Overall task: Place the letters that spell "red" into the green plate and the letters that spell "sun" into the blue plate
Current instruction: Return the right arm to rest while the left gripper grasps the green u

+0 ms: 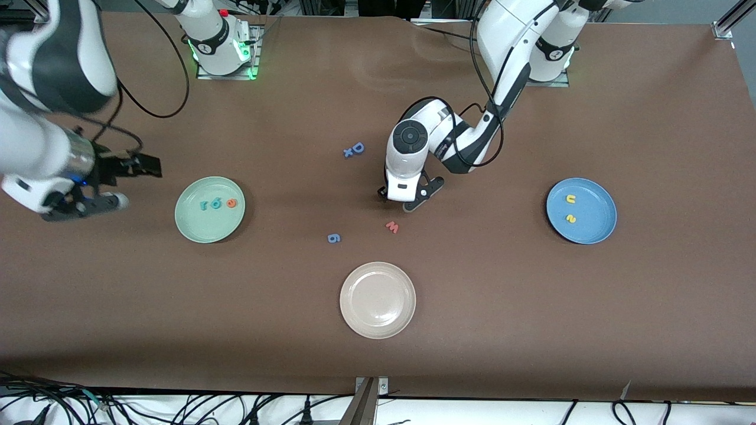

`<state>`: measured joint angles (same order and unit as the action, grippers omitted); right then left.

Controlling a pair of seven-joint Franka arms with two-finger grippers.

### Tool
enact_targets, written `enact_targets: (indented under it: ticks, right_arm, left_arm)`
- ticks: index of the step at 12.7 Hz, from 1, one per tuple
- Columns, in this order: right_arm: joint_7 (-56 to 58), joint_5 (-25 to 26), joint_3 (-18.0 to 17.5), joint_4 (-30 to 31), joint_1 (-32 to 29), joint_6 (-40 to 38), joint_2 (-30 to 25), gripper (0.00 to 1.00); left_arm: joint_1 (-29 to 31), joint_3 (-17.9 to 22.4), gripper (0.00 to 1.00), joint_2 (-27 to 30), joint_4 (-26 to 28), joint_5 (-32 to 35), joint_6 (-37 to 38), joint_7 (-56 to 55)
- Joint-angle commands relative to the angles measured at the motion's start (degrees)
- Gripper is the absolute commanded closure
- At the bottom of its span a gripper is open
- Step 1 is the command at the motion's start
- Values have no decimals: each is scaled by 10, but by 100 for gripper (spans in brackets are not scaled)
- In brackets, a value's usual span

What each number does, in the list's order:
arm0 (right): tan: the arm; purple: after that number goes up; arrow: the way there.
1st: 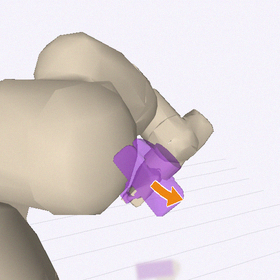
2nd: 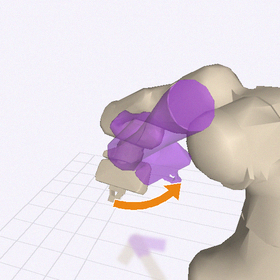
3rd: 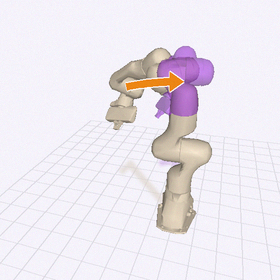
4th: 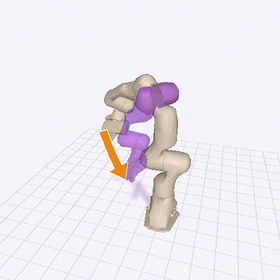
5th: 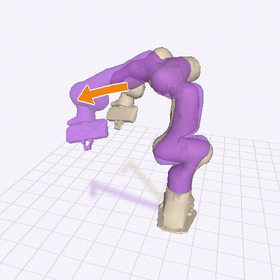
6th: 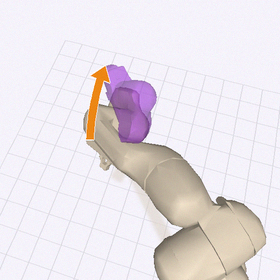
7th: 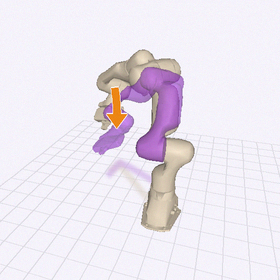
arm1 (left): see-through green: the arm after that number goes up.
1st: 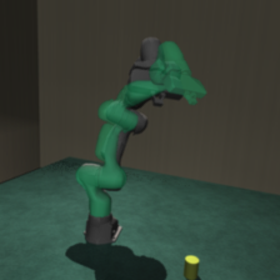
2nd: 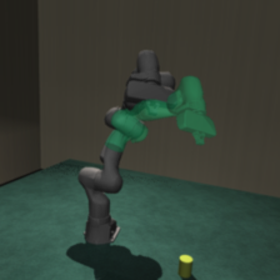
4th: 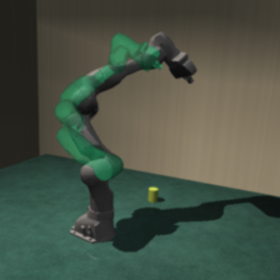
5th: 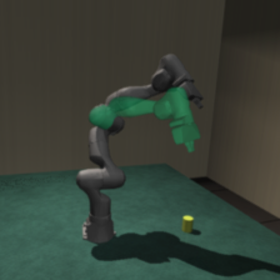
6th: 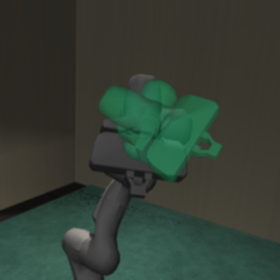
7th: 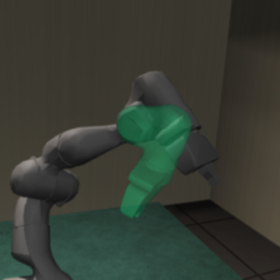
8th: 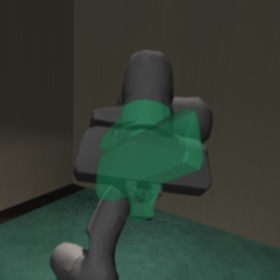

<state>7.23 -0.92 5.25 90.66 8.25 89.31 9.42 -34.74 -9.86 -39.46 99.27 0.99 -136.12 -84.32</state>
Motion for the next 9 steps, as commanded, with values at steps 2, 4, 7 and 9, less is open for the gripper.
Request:
enact_targets:
  ticks: [2, 4, 7, 9]
  right_arm:
    - [-75, 7, -91, 57, -80, 7, -68, 0]
    - [-101, 32, -103, 66, -89, 29, -77, 0]
    - [-85, 27, -89, 76, -89, 84, -114, 0]
    - [-23, 27, -54, 76, -83, 73, -122, 0]
  left_arm:
    - [-16, 8, 22, -17, -16, -5, 0, -4]
    - [-17, 8, 22, -22, -16, -4, 0, -3]
    - [-21, 8, 23, -26, -16, -4, 0, -3]
    - [-21, 8, 30, -26, -16, 4, 0, -3]
